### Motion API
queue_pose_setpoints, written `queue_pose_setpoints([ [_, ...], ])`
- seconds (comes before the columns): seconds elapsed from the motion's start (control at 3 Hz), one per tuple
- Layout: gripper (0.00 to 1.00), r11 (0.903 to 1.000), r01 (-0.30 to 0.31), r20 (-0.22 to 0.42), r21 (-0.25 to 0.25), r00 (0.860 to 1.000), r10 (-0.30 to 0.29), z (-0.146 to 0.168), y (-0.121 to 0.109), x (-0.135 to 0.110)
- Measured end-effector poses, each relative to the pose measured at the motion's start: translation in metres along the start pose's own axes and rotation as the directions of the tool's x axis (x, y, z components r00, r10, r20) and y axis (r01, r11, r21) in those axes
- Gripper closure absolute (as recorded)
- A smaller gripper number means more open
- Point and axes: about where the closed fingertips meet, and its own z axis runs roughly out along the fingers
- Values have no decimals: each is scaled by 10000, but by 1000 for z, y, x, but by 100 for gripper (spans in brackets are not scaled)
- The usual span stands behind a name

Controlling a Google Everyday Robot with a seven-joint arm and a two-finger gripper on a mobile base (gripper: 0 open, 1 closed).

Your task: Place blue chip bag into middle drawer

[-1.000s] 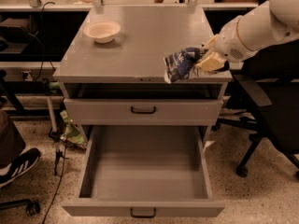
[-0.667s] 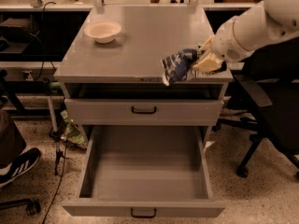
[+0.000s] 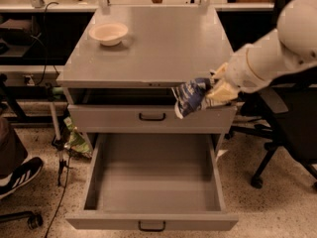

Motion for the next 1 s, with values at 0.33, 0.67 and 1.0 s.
queue_pose_setpoints([
  [0.33, 100, 9985, -128, -134, -523, 9998, 121, 20, 47, 21],
  [0.67, 100, 9925, -640, -53, -1045, 9979, 638, 51, 99, 48],
  [1.0, 100, 9906, -701, -126, -1173, 9975, 691, 56, 109, 53],
])
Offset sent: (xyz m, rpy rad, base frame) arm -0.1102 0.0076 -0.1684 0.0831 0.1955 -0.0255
